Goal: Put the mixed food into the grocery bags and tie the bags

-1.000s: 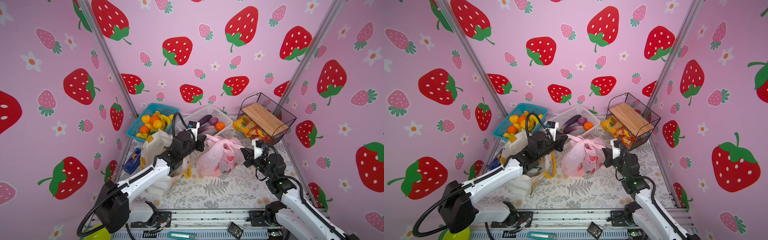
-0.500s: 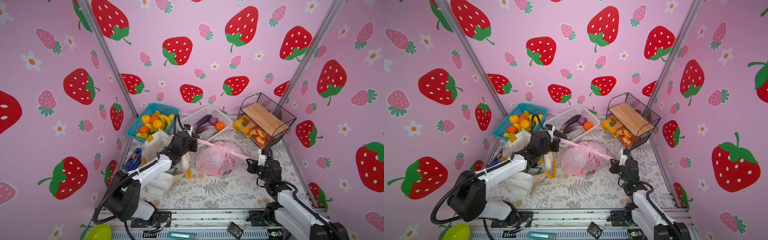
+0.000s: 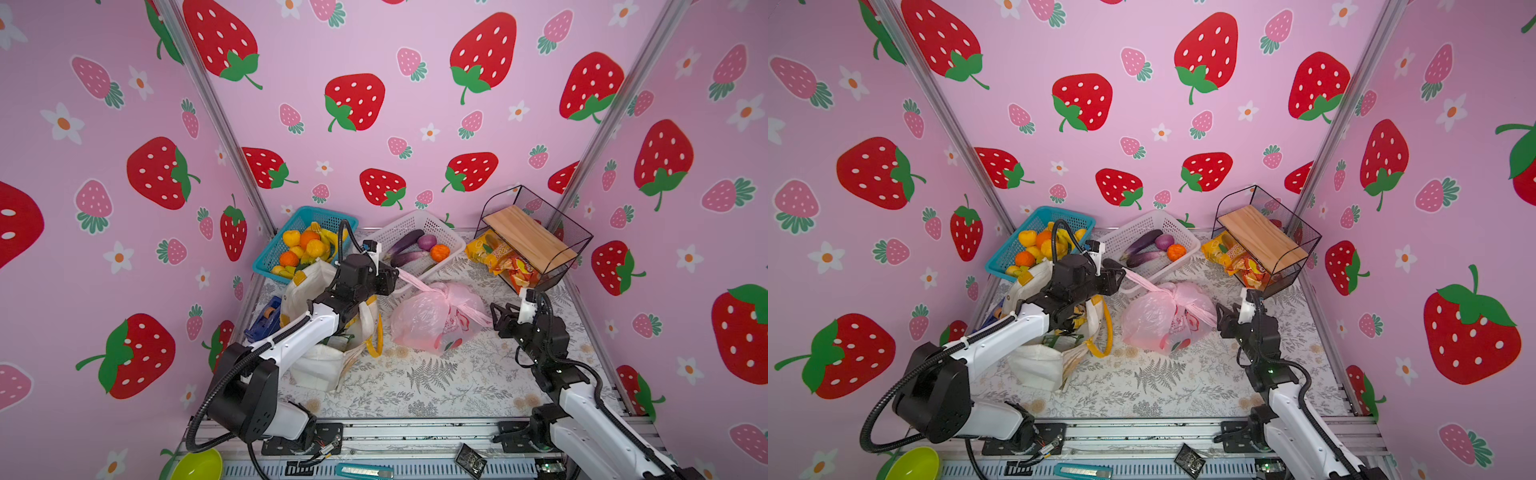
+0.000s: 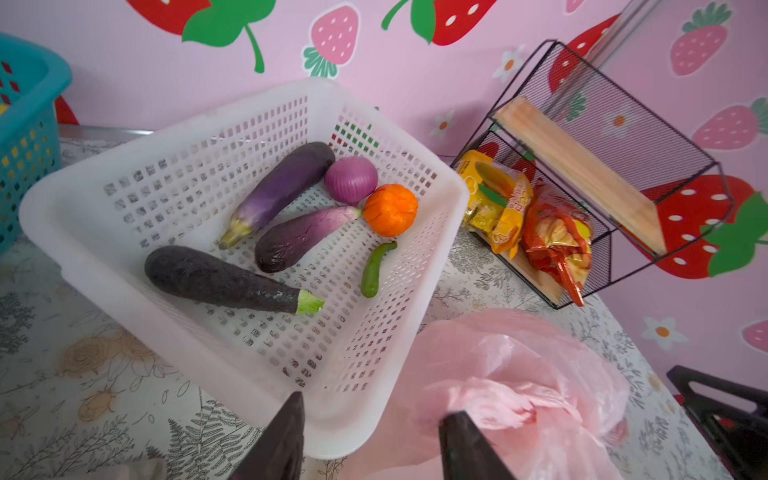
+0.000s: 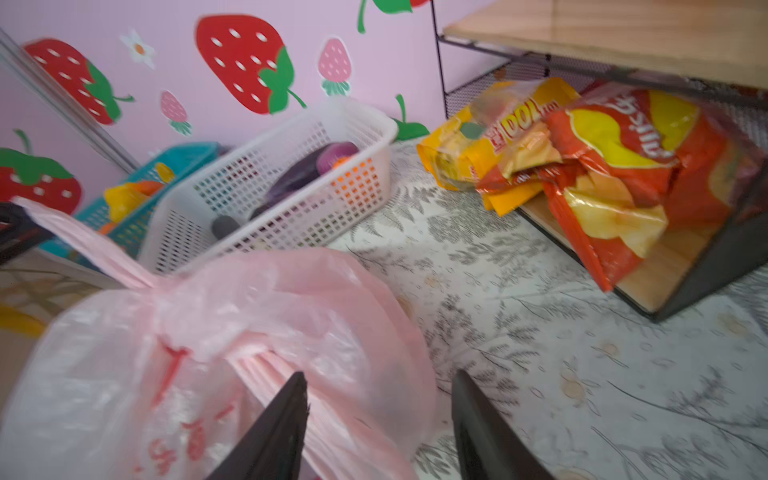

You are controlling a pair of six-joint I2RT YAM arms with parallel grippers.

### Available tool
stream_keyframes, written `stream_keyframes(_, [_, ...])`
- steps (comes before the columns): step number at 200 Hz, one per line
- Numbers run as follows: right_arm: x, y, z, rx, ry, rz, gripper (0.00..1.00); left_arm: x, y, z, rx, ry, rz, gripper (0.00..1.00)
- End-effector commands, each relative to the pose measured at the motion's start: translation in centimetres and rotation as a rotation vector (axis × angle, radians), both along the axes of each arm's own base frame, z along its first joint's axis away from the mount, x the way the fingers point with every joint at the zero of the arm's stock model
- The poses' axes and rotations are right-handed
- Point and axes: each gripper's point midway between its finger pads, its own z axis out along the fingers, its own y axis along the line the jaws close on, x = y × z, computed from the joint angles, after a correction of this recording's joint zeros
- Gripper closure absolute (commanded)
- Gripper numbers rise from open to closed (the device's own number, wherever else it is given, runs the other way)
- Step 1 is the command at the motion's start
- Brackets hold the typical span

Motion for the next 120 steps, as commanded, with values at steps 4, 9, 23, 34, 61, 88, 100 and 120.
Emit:
stream_keyframes(4, [-0.1,1.9,3.3,-0.113,-0.112,0.057,0.29,-1.2,-0.7,5.3,-0.089,-0.097,-0.054,0.37])
stream_keyframes(9, [-0.1,2.7,3.7,-0.133,-0.122,0.085,0.28,-1.5,-0.6,5.7,-0.096,-0.105,-0.057,0.36])
stream_keyframes(23, [-0.2,5.2,4.0,-0.195,-0.127,0.168,0.24,-2.2,-0.4,6.4,-0.113,-0.116,-0.060,0.33])
stream_keyframes(34, [-0.4,7.2,3.8,-0.253,-0.121,0.235,0.21,-2.7,-0.1,6.9,-0.122,-0.124,-0.054,0.30])
stream_keyframes(61, [-0.6,11.6,1.8,-0.403,-0.072,0.397,0.15,-4.0,1.1,7.8,-0.123,-0.142,-0.027,0.29])
stream_keyframes(88, [0.4,12.9,-1.2,-0.483,0.037,0.436,0.09,-5.3,2.1,8.0,-0.128,-0.146,-0.005,0.29])
stream_keyframes(100, [0.8,13.1,-2.6,-0.504,0.081,0.436,0.08,-5.8,2.5,7.9,-0.118,-0.130,0.002,0.29])
stream_keyframes(120, [1.5,13.3,-4.9,-0.544,0.141,0.415,0.07,-6.5,4.2,7.0,-0.069,-0.091,0.071,0.29])
